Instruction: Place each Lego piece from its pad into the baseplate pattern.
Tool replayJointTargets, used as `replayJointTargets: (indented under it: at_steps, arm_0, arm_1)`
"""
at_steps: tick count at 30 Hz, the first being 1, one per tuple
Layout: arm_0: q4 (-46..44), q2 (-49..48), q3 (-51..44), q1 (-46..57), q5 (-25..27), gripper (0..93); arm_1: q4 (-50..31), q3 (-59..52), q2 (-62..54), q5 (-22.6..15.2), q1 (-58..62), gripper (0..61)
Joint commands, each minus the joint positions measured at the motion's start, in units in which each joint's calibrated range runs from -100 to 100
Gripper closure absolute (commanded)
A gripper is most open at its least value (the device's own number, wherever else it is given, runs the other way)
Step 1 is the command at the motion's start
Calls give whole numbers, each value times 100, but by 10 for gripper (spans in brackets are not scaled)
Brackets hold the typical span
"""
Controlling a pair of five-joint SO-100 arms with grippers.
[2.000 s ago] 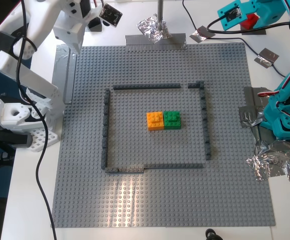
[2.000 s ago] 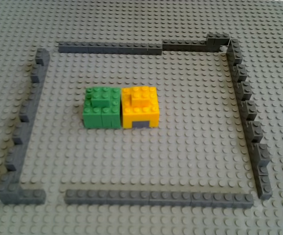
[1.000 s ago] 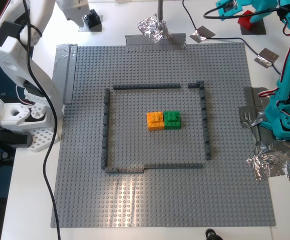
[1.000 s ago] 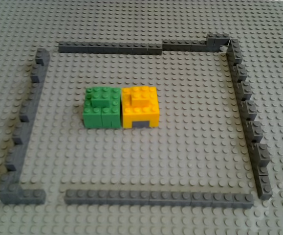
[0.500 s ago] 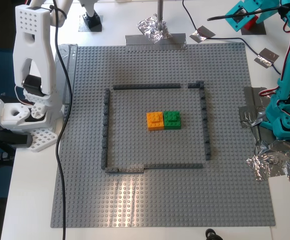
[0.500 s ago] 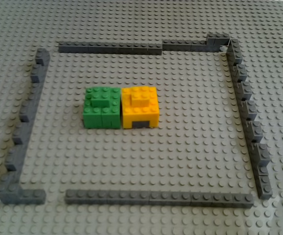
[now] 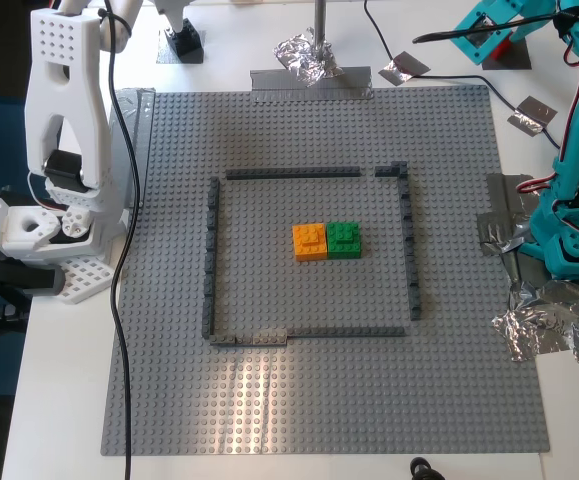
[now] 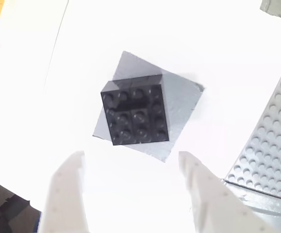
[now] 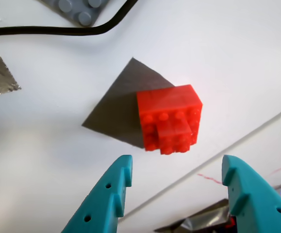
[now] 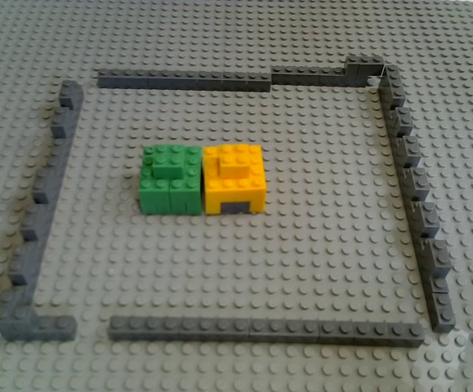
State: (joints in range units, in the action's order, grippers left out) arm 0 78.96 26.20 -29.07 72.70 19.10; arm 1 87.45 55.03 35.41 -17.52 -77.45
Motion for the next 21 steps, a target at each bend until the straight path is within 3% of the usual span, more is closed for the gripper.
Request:
replayJointTargets:
  at_steps: [1, 7, 11, 21]
  arm_0:
    - [46, -28, -285, -41, 26, 728]
    - [54, 246, -619, -34, 26, 727]
    - [54, 659, -1106, -19, 26, 727]
    - [62, 779, -1124, -55, 144, 735]
  arm_1:
    - [-323, -162, -184, -14, 23, 382]
    - [-722, -586, -184, 152, 23, 382]
    - [-893, -650, -159, 64, 45, 386]
    - [-1243, -921, -99, 1, 74, 393]
